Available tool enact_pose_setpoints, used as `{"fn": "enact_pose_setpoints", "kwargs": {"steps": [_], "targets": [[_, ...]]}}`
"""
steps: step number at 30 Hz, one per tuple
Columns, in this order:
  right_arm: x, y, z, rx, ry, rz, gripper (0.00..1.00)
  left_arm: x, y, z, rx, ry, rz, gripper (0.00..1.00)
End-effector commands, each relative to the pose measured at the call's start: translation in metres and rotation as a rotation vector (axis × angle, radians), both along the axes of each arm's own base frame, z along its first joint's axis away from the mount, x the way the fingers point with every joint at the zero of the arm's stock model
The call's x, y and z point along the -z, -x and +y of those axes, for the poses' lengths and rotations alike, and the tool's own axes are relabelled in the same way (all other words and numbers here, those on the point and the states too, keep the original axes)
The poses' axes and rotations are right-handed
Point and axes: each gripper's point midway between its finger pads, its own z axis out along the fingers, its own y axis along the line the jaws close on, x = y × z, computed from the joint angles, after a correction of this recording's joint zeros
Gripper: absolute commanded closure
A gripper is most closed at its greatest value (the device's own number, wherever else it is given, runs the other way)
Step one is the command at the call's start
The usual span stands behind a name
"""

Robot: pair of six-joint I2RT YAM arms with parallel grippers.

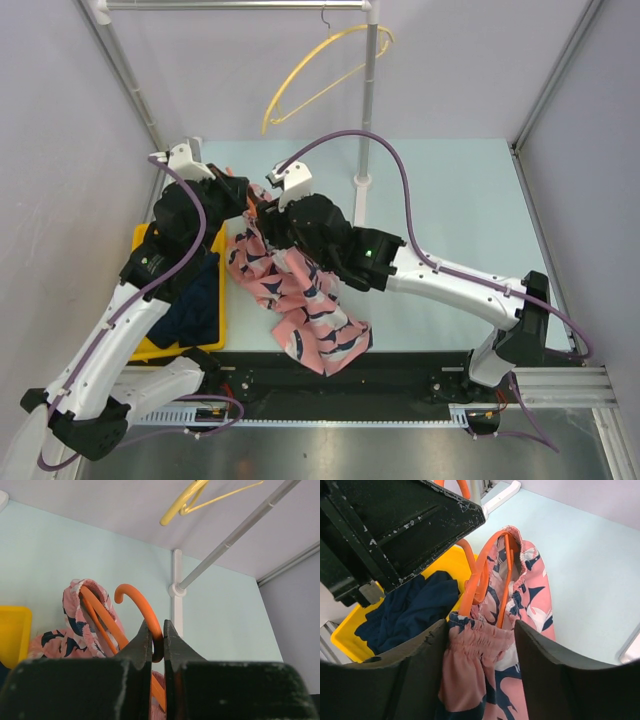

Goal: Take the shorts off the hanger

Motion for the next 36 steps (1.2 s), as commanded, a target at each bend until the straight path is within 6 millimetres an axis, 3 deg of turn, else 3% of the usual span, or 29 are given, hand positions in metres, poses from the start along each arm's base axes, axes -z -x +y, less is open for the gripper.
{"fn": "enact_pose_setpoints", "kwargs": {"steps": [1,4,8,10,16,18,20,21,23,24,31,32,36], "targets": [[-0.033,-0.009,0.003,0.013,-0.096,-0.041,0.43,-0.015,0.006,-0.002,0.020,0.039,-0.046,1.00],[-0.033,-0.011,0.005,0.005,-0.104,-0.038,0.58,-0.013,0.007,-0.002,0.022,0.041,-0.038,1.00],[-0.037,-0.013,0.005,0.008,-0.105,-0.039,0.90,-0.011,0.007,-0.003,0.025,0.043,-0.035,1.00],[-0.041,-0.013,0.002,0.017,-0.105,-0.042,1.00,-0.009,0.005,-0.003,0.020,0.040,-0.028,1.00],[-0.046,-0.006,-0.011,0.018,-0.094,-0.042,1.00,-0.004,-0.003,0.007,-0.063,0.036,0.022,1.00],[-0.051,0.004,-0.018,0.007,-0.101,-0.036,1.00,0.000,-0.009,0.010,-0.100,0.034,0.053,1.00],[-0.041,0.013,-0.023,-0.014,-0.085,-0.015,1.00,-0.005,-0.016,0.019,-0.134,0.051,0.062,1.00],[-0.050,0.024,-0.030,-0.033,-0.107,-0.019,1.00,-0.001,-0.021,0.018,-0.135,0.064,0.086,1.00],[-0.035,0.037,-0.035,-0.065,-0.081,0.013,1.00,-0.002,-0.029,0.026,-0.162,0.083,0.097,1.00],[-0.038,0.044,-0.043,-0.073,-0.089,0.018,1.00,0.001,-0.034,0.024,-0.151,0.098,0.115,1.00],[0.012,0.104,-0.069,-0.124,0.092,0.106,1.00,0.016,-0.063,0.041,-0.164,0.219,0.186,1.00],[0.016,0.117,-0.069,-0.146,0.100,0.114,1.00,0.018,-0.067,0.051,-0.185,0.234,0.191,1.00],[0.046,0.137,-0.083,-0.137,0.125,0.160,1.00,0.024,-0.077,0.059,-0.180,0.331,0.231,1.00]]}}
